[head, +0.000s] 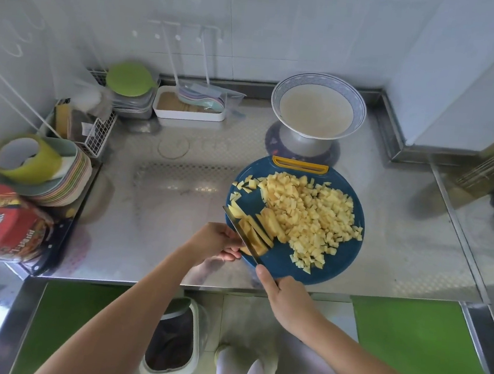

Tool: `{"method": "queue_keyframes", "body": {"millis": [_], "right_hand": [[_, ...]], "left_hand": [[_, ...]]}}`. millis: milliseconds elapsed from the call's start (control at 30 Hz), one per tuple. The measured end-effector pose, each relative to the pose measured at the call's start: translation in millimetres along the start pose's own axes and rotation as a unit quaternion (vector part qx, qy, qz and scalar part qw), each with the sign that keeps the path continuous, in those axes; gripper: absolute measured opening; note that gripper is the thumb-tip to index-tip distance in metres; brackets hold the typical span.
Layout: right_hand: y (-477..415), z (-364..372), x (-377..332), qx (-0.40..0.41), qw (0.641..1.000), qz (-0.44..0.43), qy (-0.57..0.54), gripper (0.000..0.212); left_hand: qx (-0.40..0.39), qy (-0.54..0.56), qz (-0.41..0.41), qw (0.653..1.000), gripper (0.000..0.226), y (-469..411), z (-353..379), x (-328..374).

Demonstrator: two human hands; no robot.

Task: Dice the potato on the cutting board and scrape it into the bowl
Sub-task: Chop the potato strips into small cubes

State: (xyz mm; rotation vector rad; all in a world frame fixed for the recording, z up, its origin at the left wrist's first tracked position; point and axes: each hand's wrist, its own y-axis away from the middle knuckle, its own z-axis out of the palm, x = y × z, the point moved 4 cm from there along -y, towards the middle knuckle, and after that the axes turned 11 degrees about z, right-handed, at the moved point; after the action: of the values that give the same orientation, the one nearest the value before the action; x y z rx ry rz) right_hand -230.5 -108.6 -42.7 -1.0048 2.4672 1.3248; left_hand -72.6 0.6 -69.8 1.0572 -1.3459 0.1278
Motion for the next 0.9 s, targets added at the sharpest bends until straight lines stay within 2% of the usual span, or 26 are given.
{"method": "queue_keyframes", "body": {"millis": [133,300,467,800,900], "right_hand": [[-3.3,-4.9,-2.0,-0.030,0.999,0.029,-0.020,0.065],[-4.3,1.9,-4.0,-0.007,0.999,0.020,0.040,0.064],[-8.8,9.1,-2.8,-0.009,0.998,0.033,0.047,0.062],[-20.5,1.8,-8.0,-0.017,0.996,0.033,0.075,0.062],[-30.5,3.4,-2.9,-0.015,0.995,0.043,0.086,0.069]], "left_hand": [[0.002,0.011,-0.009,1.000,0.028,-0.7,-0.7,-2.5],[0.001,0.013,-0.011,1.000,0.012,-2.9,-1.9,-3.5],[0.003,0.013,-0.010,1.000,0.003,-5.9,-2.4,-5.8],[-0.011,-0.003,-0.033,0.999,0.021,-11.1,-2.4,-9.1],[-0.010,0.001,-0.032,0.999,0.024,-12.5,-2.0,-8.9]]}}
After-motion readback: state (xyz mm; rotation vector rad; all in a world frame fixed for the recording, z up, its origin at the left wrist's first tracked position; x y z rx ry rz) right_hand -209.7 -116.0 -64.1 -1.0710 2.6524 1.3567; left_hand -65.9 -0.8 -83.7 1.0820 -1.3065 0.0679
